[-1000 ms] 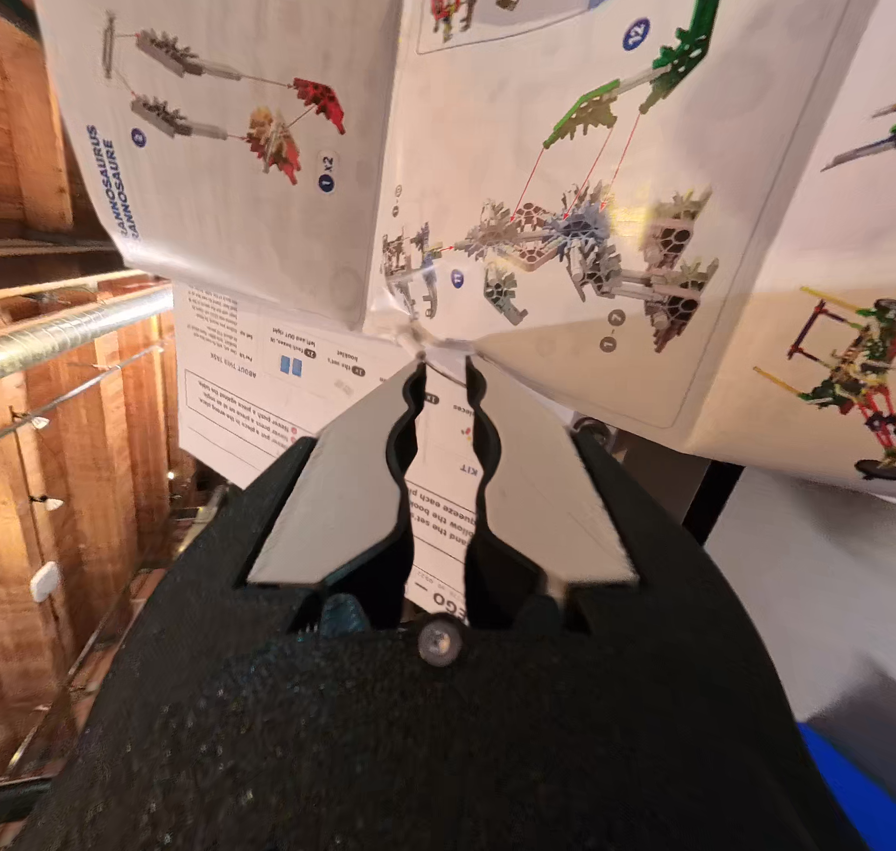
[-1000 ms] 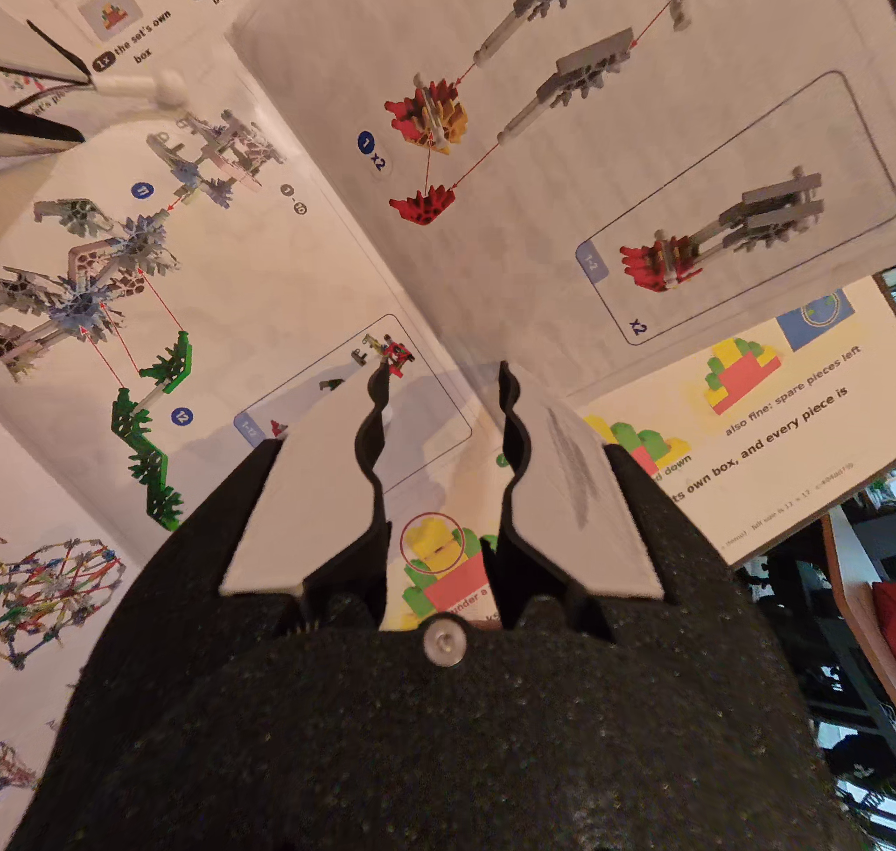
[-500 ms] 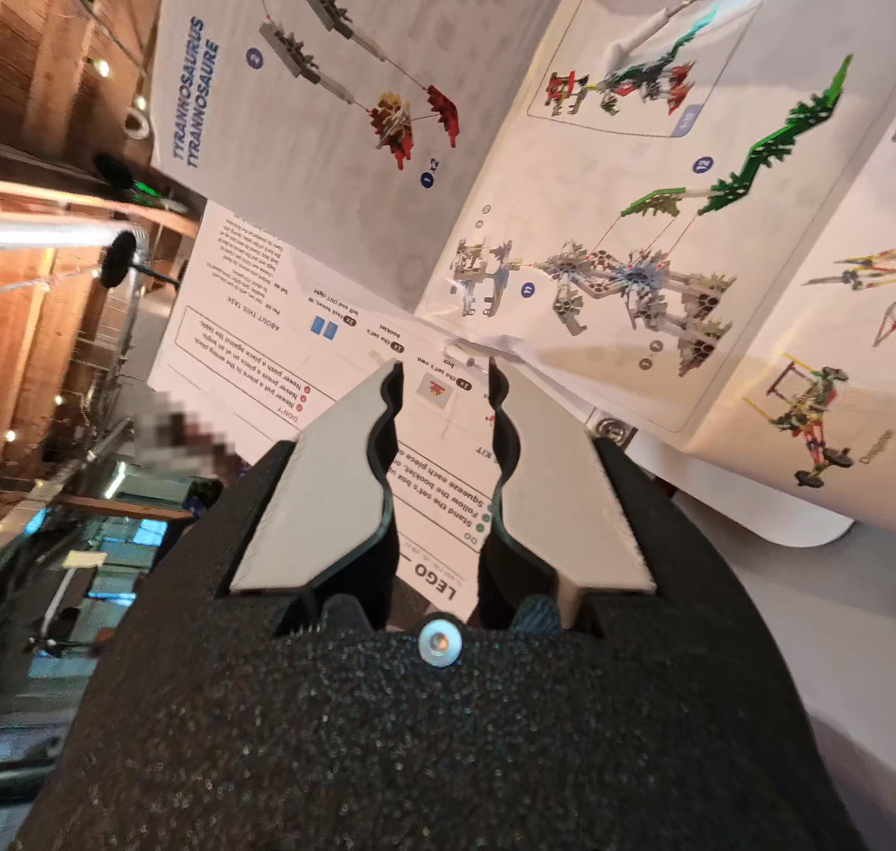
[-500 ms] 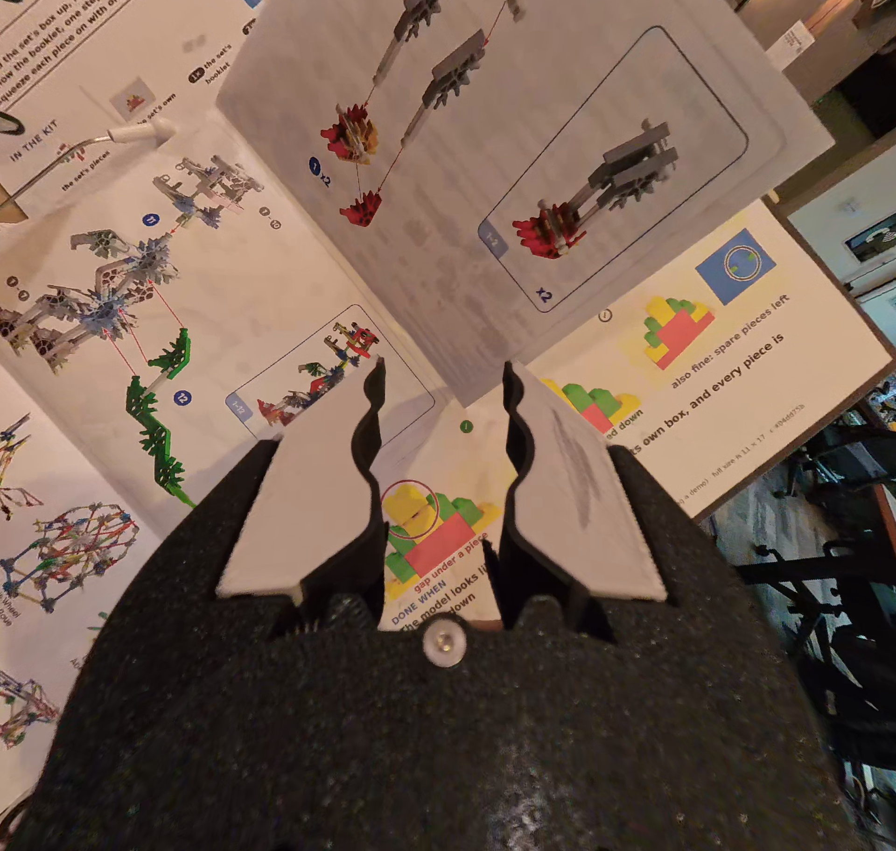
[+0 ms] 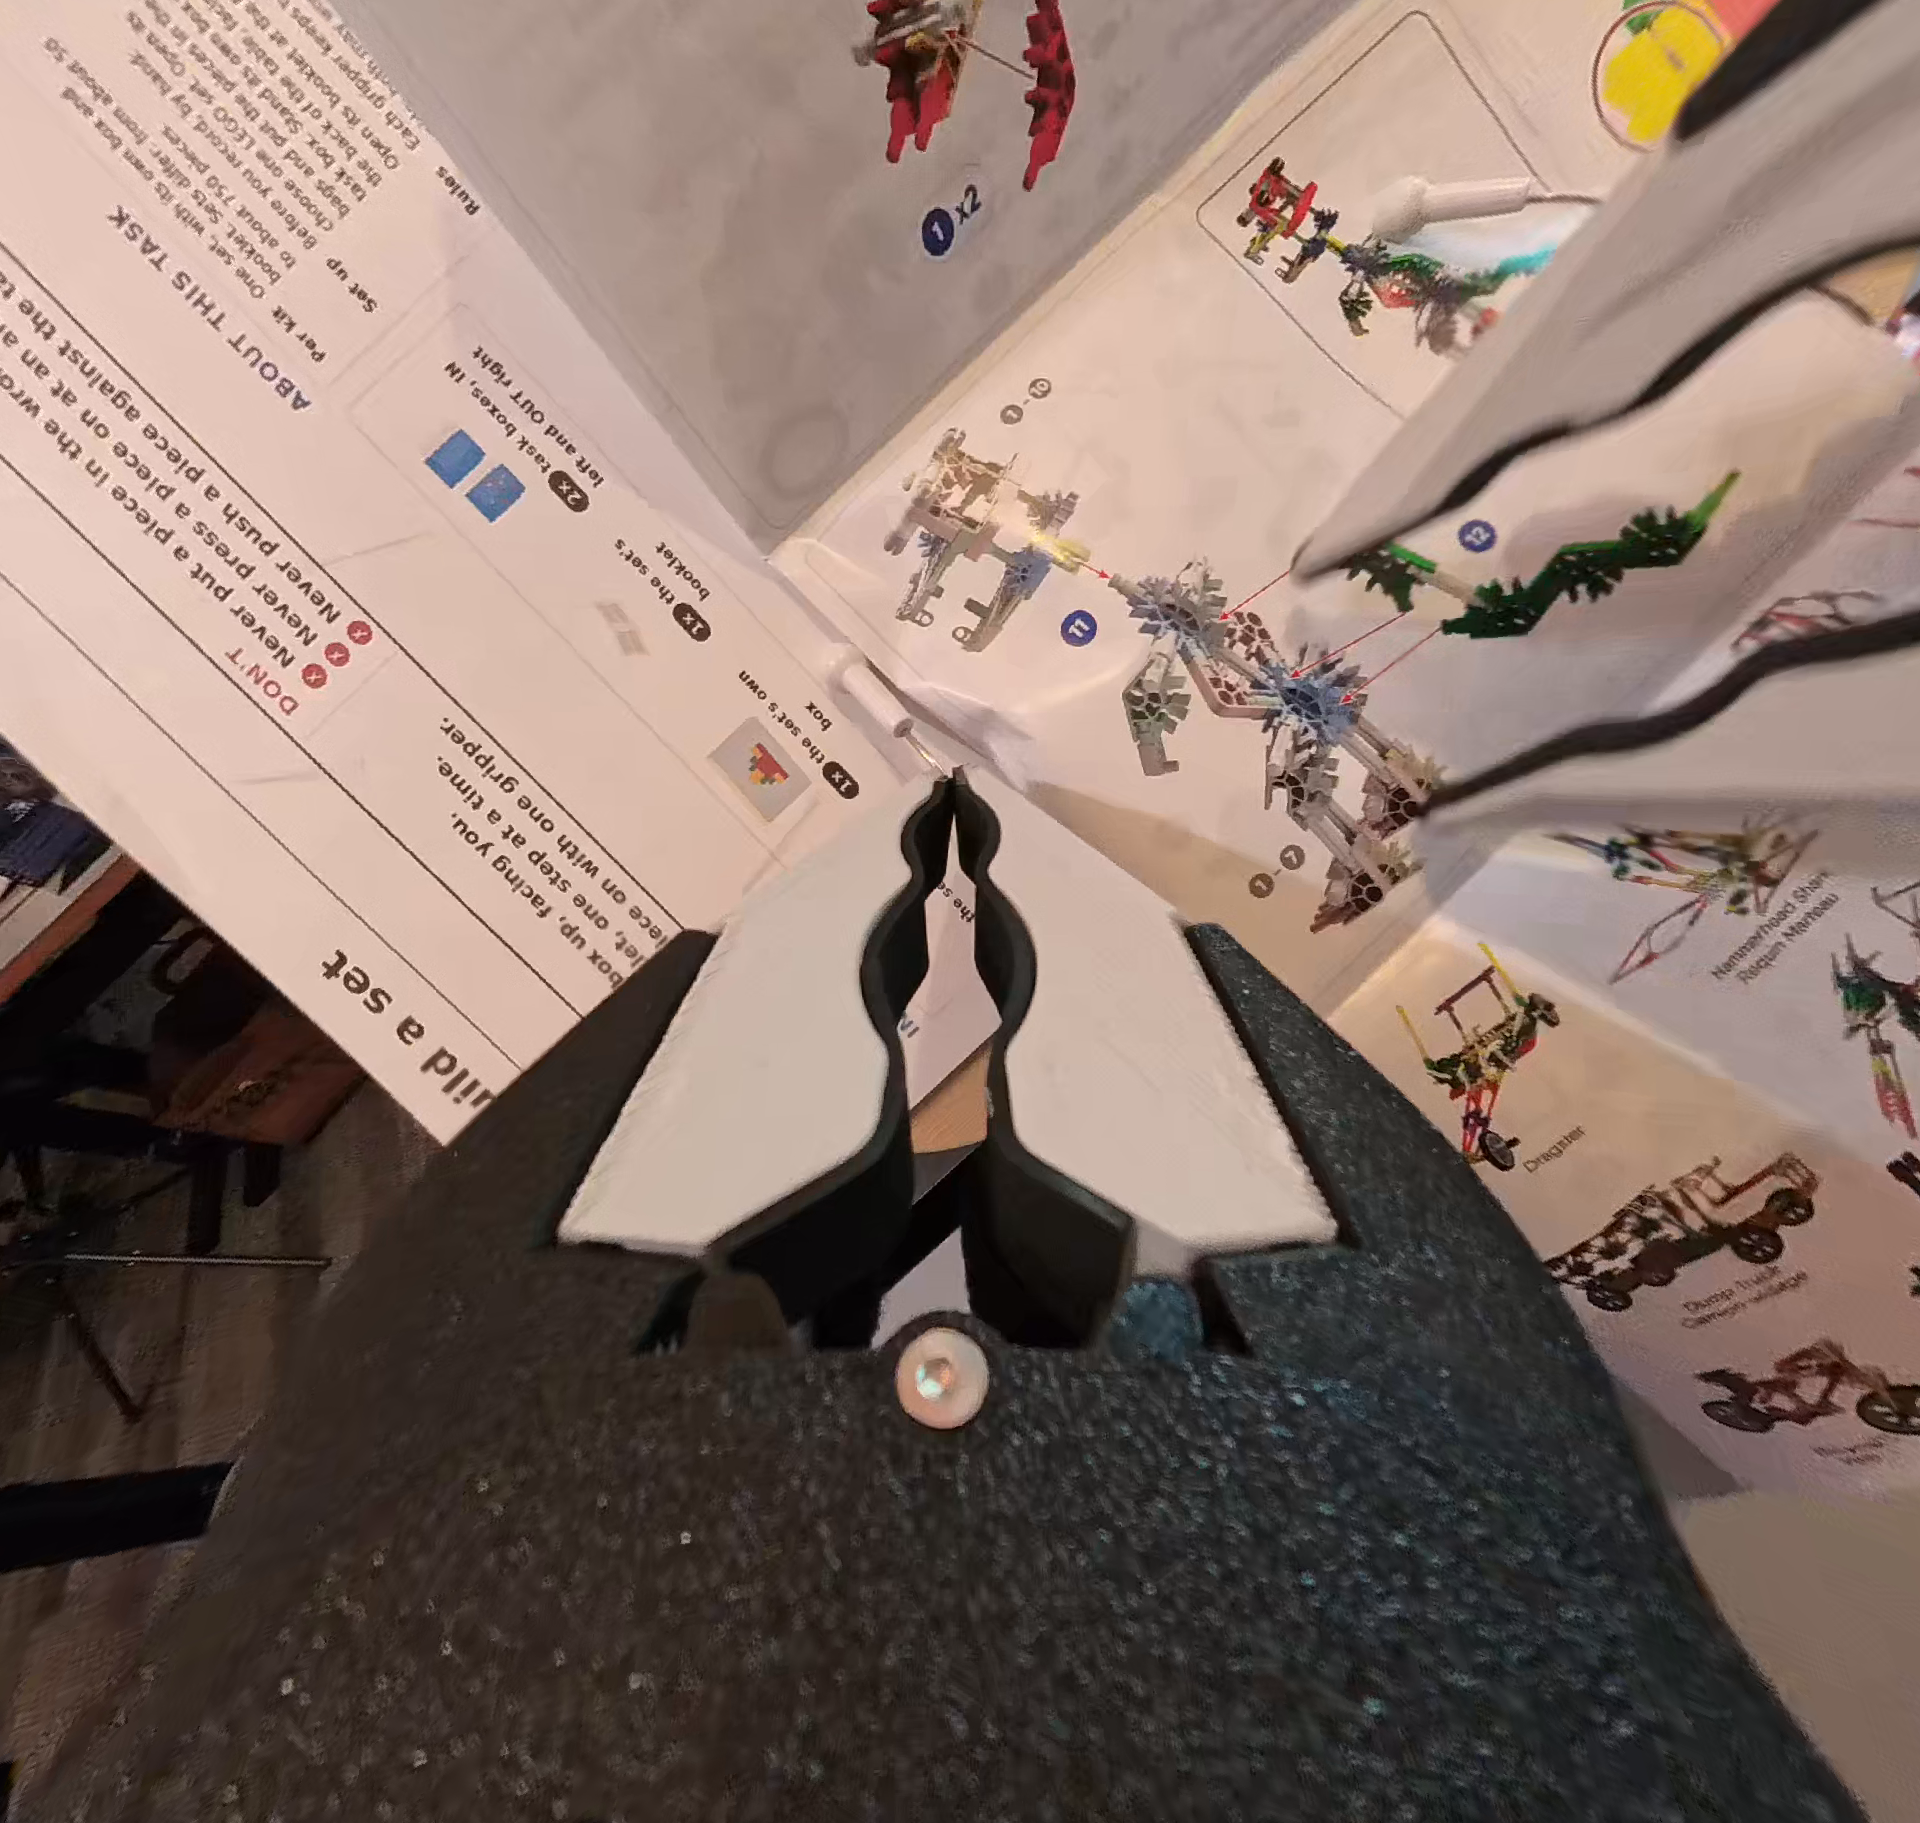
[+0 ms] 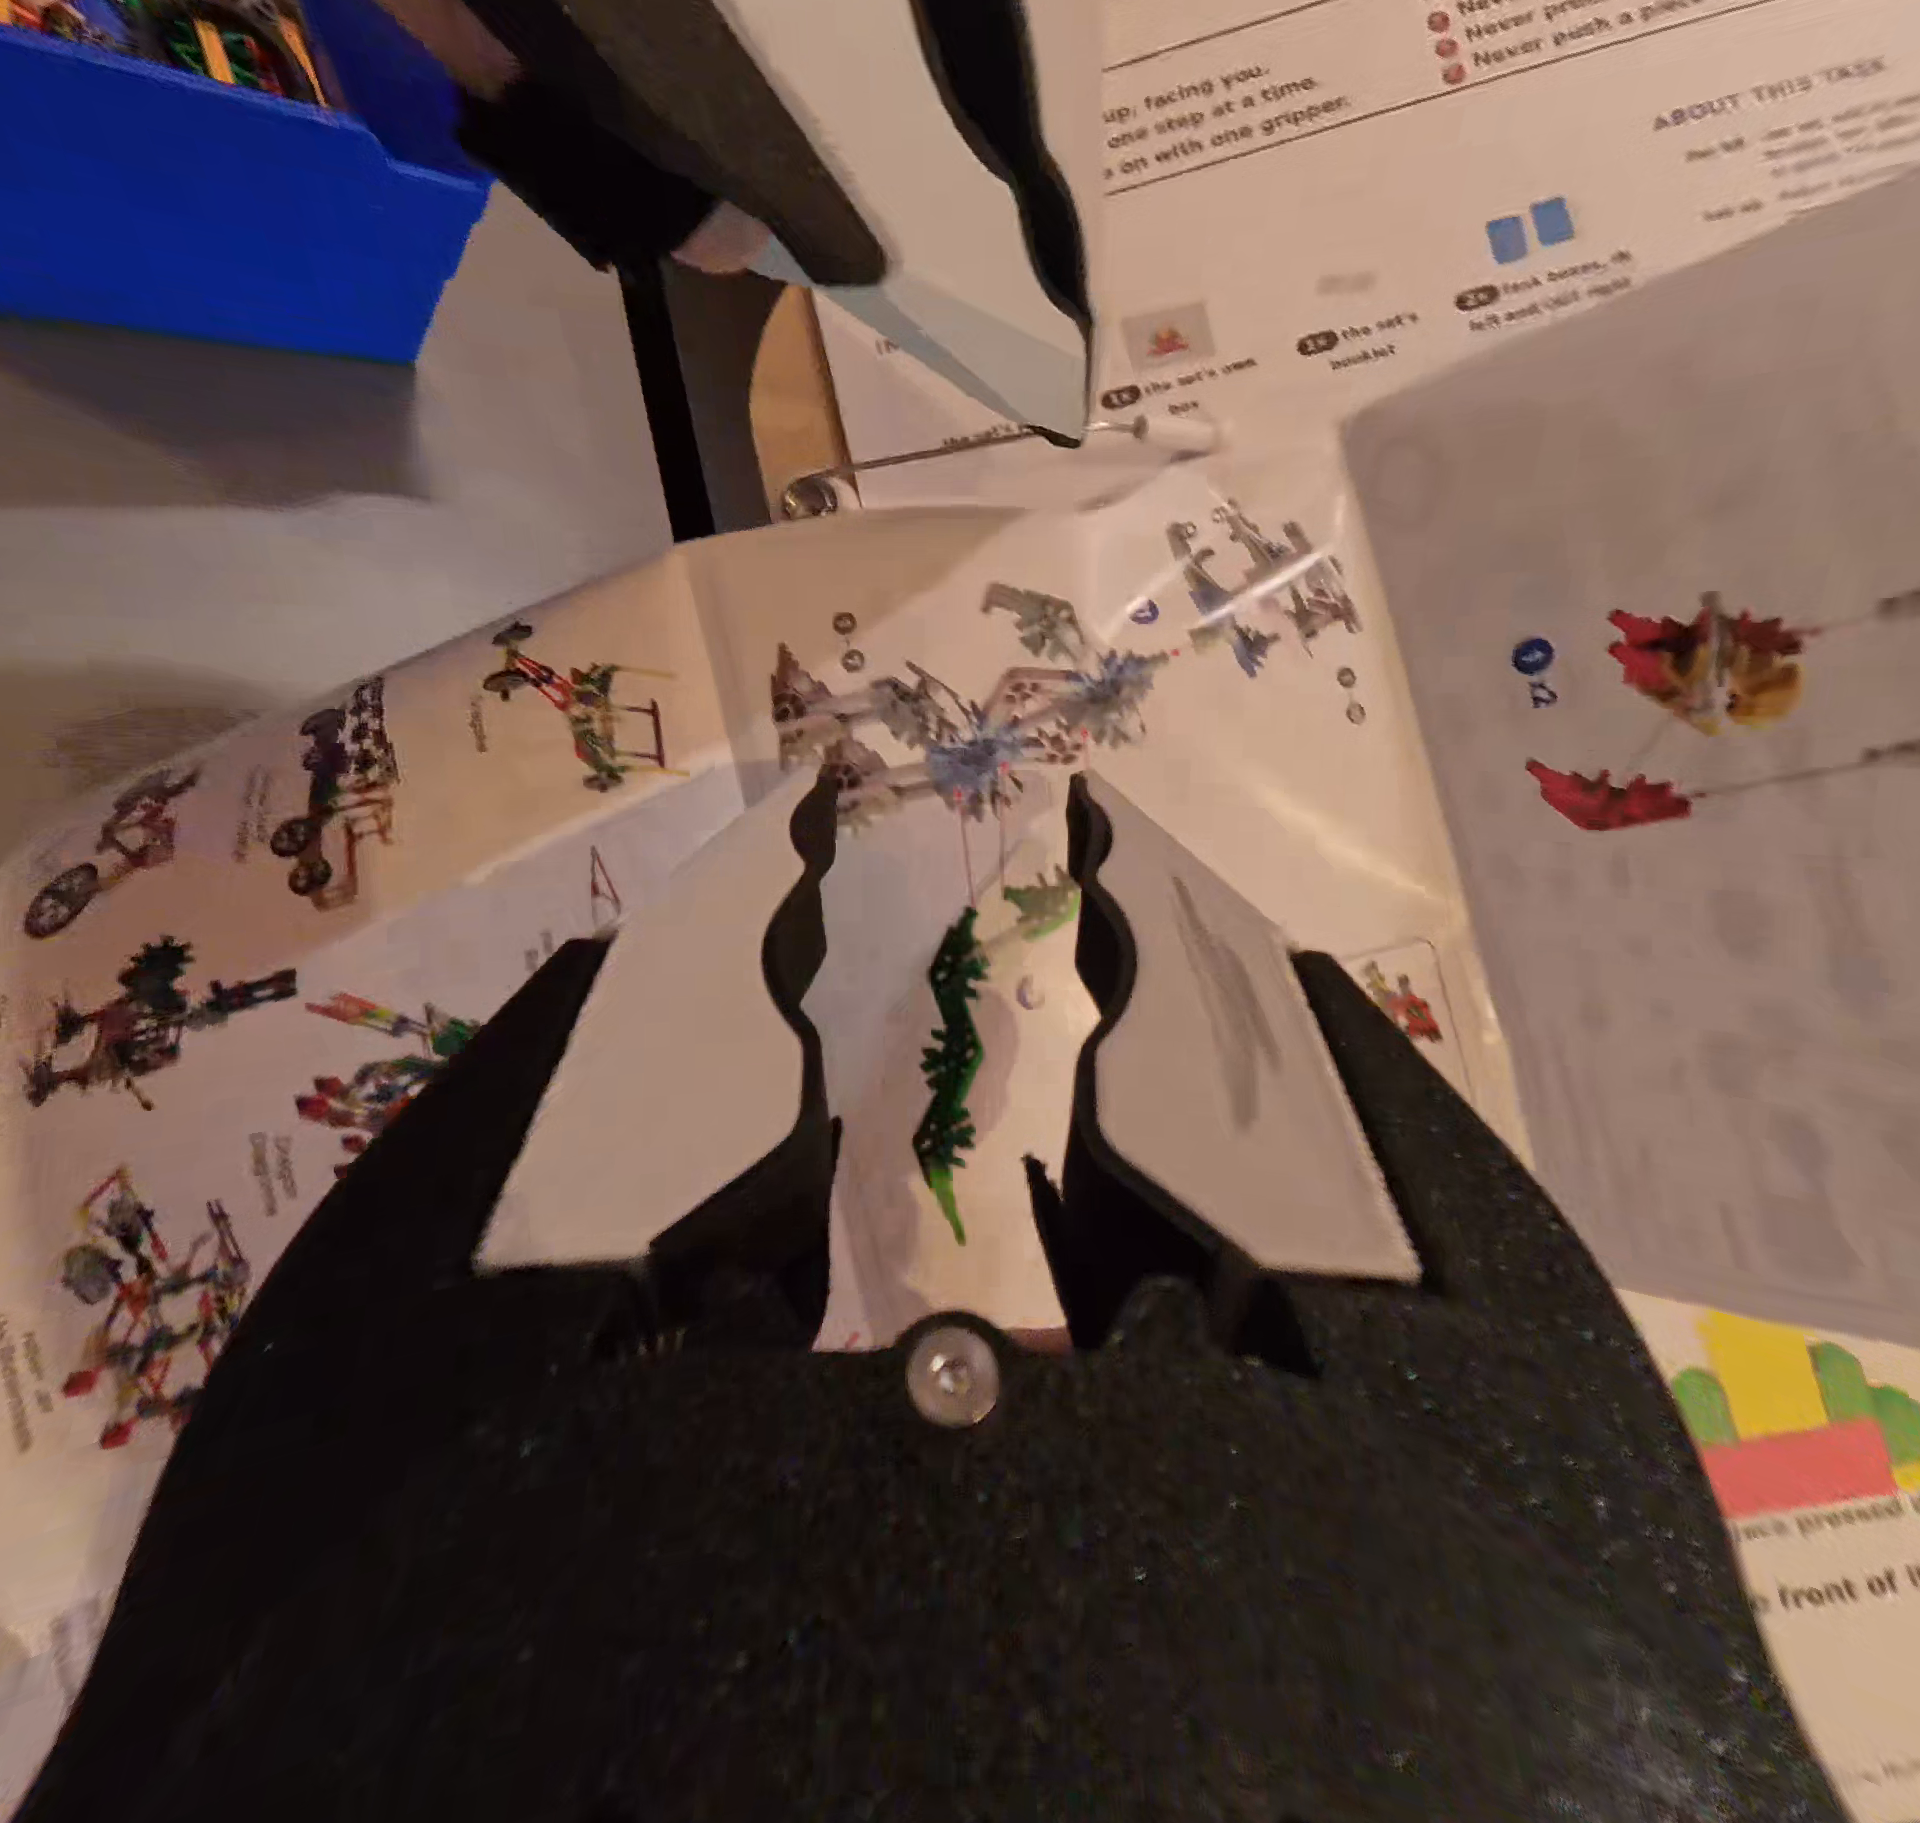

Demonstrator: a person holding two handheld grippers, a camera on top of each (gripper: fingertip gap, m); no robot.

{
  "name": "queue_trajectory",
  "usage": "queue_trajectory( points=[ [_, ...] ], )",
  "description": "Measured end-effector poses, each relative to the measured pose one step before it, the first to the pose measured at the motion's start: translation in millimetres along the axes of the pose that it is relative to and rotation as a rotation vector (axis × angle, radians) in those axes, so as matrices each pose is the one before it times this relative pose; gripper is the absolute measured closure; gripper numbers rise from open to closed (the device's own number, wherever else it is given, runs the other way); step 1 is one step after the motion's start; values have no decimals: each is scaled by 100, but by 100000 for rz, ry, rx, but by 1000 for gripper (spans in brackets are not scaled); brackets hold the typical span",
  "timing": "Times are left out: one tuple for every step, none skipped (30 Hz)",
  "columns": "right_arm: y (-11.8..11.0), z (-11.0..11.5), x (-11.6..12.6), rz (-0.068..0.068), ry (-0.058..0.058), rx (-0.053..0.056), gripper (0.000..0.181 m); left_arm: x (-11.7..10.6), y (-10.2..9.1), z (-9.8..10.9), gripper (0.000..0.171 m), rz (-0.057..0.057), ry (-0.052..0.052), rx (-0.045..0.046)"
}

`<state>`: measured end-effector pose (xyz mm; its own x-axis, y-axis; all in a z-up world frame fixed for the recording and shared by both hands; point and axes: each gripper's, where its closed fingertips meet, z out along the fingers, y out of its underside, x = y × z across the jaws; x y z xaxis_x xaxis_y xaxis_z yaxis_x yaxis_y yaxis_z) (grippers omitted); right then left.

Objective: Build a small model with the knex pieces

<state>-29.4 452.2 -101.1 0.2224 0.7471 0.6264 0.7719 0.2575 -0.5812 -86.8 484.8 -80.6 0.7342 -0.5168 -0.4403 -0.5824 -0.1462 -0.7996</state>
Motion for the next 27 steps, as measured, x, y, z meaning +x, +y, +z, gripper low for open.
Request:
queue_trajectory(
  points=[
    [-185,643,-466,-1087,-177,-1393,138,-21,-1,-31,171,-363,375,442],
    [121,735,-286,-2199,821,-2503,142,-123,-35,-65,171,-567,-245,596],
    [41,602,-182,-1629,591,-1176,143,-138,-136,-114,171,-1067,-316,1268],
    [31,300,-37,1865,-632,-825,143,-11,-194,-164,171,-934,274,1487],
    [119,60,56,2694,-1542,-920,143,-189,-348,-288,171,-1668,-714,2554],
    [98,7,-87,952,-1398,-814,143,-214,-429,-345,171,-1952,-482,3023],
    [61,3,-110,657,-993,-554,143,-199,-407,-343,171,-1129,-237,2697],
    [74,18,-35,1809,-990,-409,143,-158,-312,-300,171,-129,-151,1946],
    [34,-41,26,2435,-1068,137,142,-46,-32,-182,171,210,347,192],
    [17,-24,10,1163,-1000,644,142,105,245,-22,171,-56,1067,-1280],
    [-16,-17,-21,65,-755,481,142,298,442,98,171,-828,2222,-2215],
    [-19,-26,-79,284,-703,211,141,417,479,160,171,-1123,2817,-1983],
    [-43,-21,-60,200,-304,-111,140,260,343,163,171,-469,1206,-900],
    [-38,-14,-110,100,-325,-23,137,-46,383,227,169,-171,-897,-1450],
    [-34,9,-212,209,-1168,134,133,107,430,321,158,-819,219,-2122],
    [-84,-75,-184,356,-1264,606,130,320,293,318,151,-1521,1838,-1372],
    [-193,-108,81,1506,-410,1367,123,120,96,295,155,-1786,381,35],
    [-142,-130,276,3070,-764,1482,118,56,49,283,157,-1626,-96,37],
    [-166,-175,522,3488,-573,1781,115,15,-22,164,158,-1255,-191,262],
    [-503,-331,763,2773,761,3672,117,-149,-92,65,161,-1006,-916,727],
    [-565,-289,865,2450,1085,3296,118,-406,32,31,169,-513,-2203,46],
    [-428,-151,872,2890,988,1751,118,68,-99,-8,169,-1127,1169,886],
    [-392,41,891,2211,1884,1242,118,-24,-27,-13,170,-1310,297,902],
    [-191,242,1043,-66,3801,199,118,-30,5,-7,170,-199,-405,765],
    [138,371,1053,-2316,5182,-1745,116,-10,-6,-49,170,634,-653,635],
    [205,347,824,-2822,4724,-1783,115,23,-13,-55,171,1011,-1014,522],
    [7,259,305,-1829,2490,296,115,38,-120,-78,171,348,-962,1135]
  ],
)
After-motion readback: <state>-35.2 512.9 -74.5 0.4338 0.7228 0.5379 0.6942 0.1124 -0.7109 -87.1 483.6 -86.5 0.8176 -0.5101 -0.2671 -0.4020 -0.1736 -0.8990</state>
